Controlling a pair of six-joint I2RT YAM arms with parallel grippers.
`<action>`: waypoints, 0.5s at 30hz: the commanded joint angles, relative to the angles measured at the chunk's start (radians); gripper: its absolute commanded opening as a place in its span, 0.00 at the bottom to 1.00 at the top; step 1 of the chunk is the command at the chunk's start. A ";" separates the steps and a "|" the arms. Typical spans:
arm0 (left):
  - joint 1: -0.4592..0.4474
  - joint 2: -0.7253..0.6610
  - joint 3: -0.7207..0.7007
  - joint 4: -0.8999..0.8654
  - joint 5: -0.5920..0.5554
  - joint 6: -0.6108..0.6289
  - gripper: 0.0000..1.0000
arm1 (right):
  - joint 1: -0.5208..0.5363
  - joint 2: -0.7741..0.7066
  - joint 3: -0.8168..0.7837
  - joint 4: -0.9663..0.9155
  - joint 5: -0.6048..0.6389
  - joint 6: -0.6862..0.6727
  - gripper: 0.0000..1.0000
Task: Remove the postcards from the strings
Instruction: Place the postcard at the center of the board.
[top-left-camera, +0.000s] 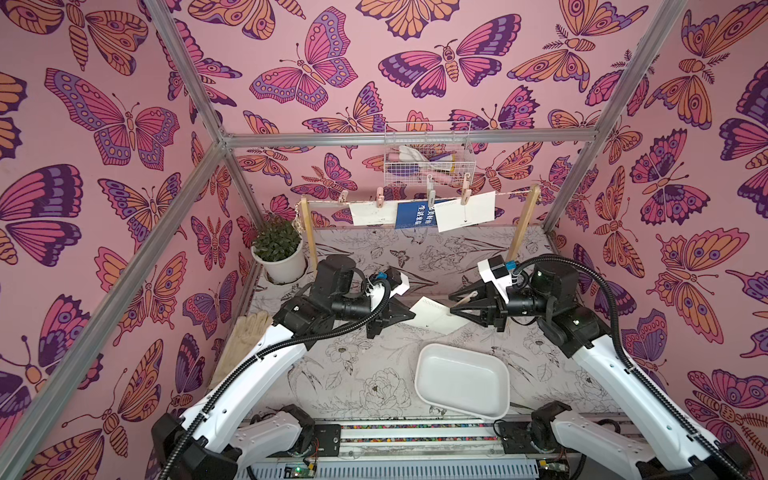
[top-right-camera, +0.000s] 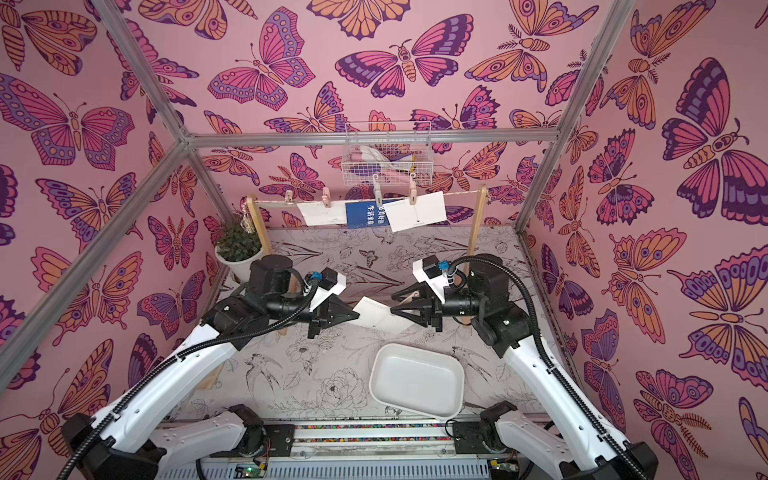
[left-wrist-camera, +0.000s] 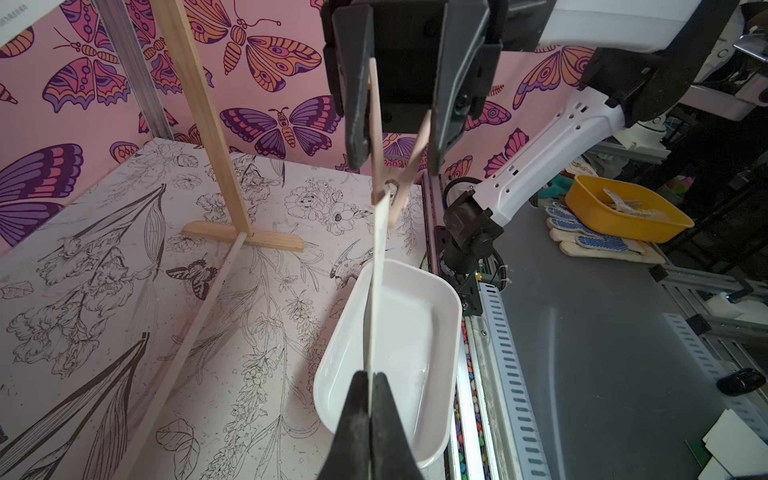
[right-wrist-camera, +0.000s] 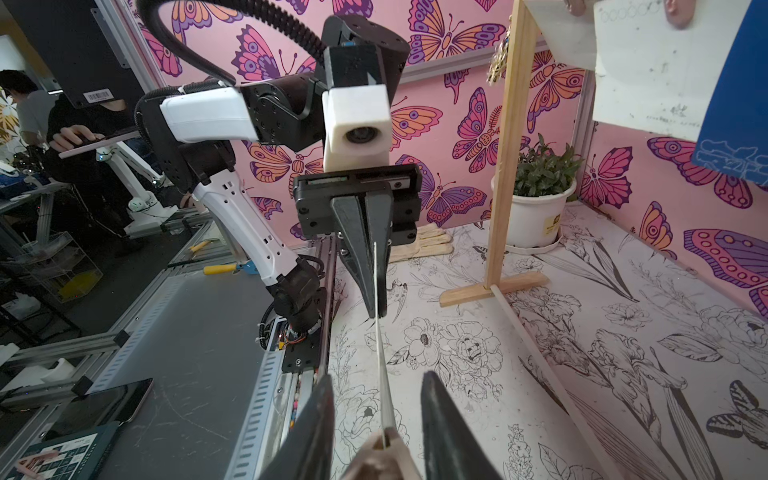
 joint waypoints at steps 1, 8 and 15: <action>0.009 0.000 -0.012 0.033 0.021 -0.027 0.00 | 0.009 -0.015 -0.004 0.033 -0.014 0.005 0.34; 0.011 -0.001 -0.027 0.034 0.011 -0.045 0.00 | 0.010 -0.029 -0.008 0.054 0.007 0.010 0.29; 0.010 -0.027 -0.050 0.030 -0.013 -0.061 0.00 | 0.010 -0.047 -0.023 0.080 0.053 0.012 0.20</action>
